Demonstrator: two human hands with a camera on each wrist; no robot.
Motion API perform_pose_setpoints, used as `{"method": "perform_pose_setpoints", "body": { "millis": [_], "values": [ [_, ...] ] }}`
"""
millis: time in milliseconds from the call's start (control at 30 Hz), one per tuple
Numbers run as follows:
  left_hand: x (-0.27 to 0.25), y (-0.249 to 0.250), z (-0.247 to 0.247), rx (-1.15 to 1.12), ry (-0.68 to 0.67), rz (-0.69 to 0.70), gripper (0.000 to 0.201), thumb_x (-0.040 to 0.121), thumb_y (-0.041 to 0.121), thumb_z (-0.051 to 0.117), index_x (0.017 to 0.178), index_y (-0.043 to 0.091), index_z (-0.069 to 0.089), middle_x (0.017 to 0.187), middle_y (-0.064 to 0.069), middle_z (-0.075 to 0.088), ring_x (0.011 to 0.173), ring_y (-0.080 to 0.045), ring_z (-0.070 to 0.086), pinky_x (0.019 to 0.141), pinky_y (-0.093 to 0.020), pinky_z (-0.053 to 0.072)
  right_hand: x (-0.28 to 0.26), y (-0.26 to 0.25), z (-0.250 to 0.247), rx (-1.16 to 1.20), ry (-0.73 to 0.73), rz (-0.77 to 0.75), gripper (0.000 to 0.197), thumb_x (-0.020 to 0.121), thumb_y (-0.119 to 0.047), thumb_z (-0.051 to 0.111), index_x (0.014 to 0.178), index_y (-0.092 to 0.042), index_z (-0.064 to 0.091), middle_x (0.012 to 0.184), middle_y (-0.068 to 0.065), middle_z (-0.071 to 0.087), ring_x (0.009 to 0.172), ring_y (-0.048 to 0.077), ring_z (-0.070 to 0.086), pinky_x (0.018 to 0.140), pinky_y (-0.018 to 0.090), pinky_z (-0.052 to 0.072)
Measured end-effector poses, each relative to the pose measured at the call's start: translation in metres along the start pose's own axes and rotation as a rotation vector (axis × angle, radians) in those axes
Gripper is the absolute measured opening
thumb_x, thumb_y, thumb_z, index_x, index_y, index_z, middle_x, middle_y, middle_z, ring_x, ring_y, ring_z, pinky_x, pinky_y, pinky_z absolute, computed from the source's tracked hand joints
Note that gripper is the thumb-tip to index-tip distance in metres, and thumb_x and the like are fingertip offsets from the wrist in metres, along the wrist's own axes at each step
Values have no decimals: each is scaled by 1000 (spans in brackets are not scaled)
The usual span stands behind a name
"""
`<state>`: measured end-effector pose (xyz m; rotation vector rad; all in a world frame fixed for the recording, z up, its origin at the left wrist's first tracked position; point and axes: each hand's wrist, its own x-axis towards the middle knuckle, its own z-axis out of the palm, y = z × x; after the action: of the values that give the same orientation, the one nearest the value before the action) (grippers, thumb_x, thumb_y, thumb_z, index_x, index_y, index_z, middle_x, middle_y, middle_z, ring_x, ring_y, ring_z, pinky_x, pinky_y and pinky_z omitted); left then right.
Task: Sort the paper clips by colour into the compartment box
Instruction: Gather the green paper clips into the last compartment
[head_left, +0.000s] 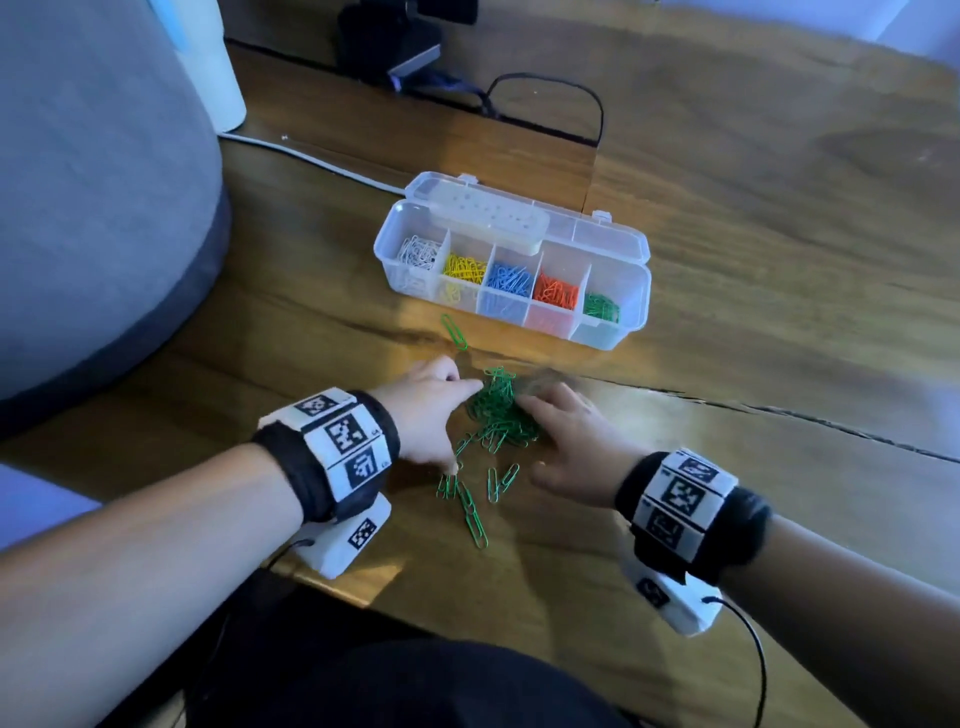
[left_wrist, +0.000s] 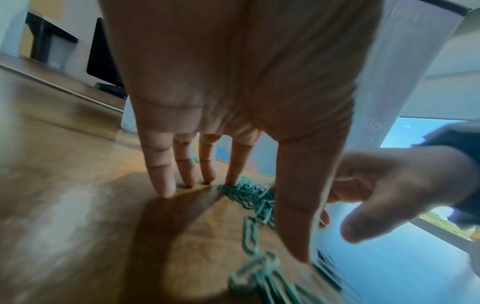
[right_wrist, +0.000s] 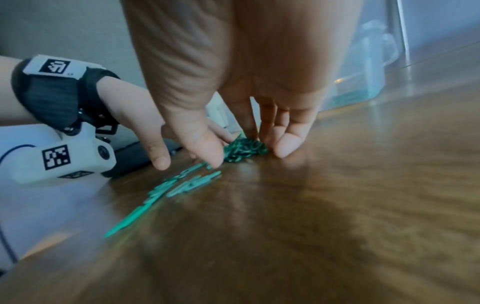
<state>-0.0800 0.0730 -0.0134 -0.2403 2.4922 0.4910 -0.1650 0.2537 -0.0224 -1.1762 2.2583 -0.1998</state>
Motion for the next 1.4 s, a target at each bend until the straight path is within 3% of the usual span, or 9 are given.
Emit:
{"method": "perform_pose_setpoints", "body": {
  "millis": [200,333,500,667,800,1000,1067,1267,1400],
  "values": [
    [-38,16,47,24,135,-65,124,56,67,73,150,19,8,142,-1,20,132,-22,25,108,-36,30,-25,-25,28,4,23,52,118,64,-54,74,149,-10,4,138,10,30,128,29,32,111,33,26],
    [-25,15,44,-223,230,-68,106,69,49,75,150,22,13,143,-2,27,132,-21,31,107,-33,34,-8,-23,25,134,122,168,95,77,-33,71,148,-9,12,132,12,36,125,29,41,105,32,34],
    [7,8,21,-245,257,-26,79,79,34,72,146,28,30,137,-5,42,121,-24,48,98,-33,41,12,-18,6,141,109,168,75,81,-25,69,144,-24,29,134,11,37,118,28,49,99,34,44],
    [19,9,13,-202,295,4,39,87,24,62,126,26,59,121,-5,57,113,-25,54,95,-33,43,12,-23,5,11,109,173,43,90,-22,55,132,-19,46,126,9,46,111,33,53,91,38,47],
    [18,4,13,-278,341,17,21,89,20,58,105,24,70,100,-6,66,96,-25,60,77,-27,43,8,-20,4,31,178,196,33,93,-21,50,125,-17,54,118,7,53,107,31,54,87,35,46],
    [20,-2,9,-597,332,-19,11,86,12,64,90,15,73,61,3,62,49,3,54,62,-17,39,10,7,-8,489,324,309,6,82,-15,68,84,-9,69,76,0,62,77,19,57,70,24,42],
    [21,-1,6,-659,339,-16,10,84,12,65,88,19,71,59,2,63,45,4,53,58,-13,41,7,15,-14,792,319,335,14,81,-7,69,68,-11,64,60,-7,61,63,16,55,62,25,48],
    [22,25,-38,-720,382,100,11,84,11,66,77,18,69,59,3,63,50,-4,55,64,-17,45,-6,31,-63,1287,361,330,15,82,4,62,71,-5,63,64,6,64,54,13,59,60,24,55],
    [43,53,-75,-636,401,161,21,84,12,64,65,21,65,52,6,60,50,-4,53,59,-18,44,1,46,-102,1246,453,318,12,83,2,62,74,-5,65,63,3,68,54,11,62,57,19,53]
  ]
}}
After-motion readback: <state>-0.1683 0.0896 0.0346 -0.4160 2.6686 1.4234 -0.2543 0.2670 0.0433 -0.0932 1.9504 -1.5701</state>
